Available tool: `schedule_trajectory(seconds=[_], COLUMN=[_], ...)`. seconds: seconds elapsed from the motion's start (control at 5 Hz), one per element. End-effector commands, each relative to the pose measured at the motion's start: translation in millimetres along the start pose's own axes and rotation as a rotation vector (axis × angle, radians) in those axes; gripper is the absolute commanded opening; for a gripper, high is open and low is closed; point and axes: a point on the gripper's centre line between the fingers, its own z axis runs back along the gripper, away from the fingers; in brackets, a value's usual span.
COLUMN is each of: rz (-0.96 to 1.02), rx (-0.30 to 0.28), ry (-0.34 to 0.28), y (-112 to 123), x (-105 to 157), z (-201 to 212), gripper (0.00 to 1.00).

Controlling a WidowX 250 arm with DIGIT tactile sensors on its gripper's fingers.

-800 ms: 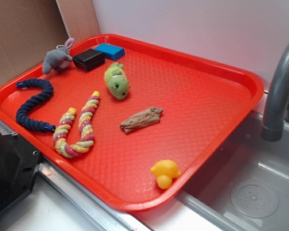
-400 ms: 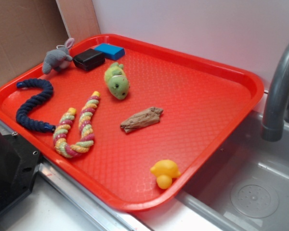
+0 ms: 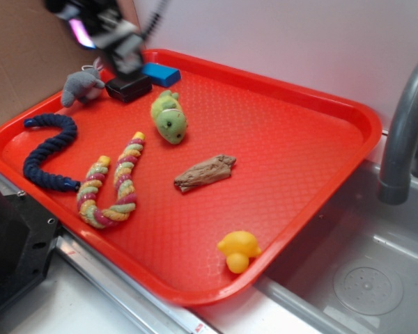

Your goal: Grab the wood chip.

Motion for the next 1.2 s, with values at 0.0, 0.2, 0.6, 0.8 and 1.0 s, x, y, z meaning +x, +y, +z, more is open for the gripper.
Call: schedule_trajectory(seconds=[0.0,0.2,0.6,0.8,1.0], rz=[-0.014,-0.042,-0.074,-0.077,-0.063], rx=[-0.092,-0.066,-0.029,-0.024,-0.021], ry=[0.004,0.058,0.119,0.103,0.111], y=[-8,-7,-10,-14,-9], x=[18,12,8,8,6], z=[-73,-98,-134,-127,-111], gripper=[1.0,1.0,0.0,0.0,0.0])
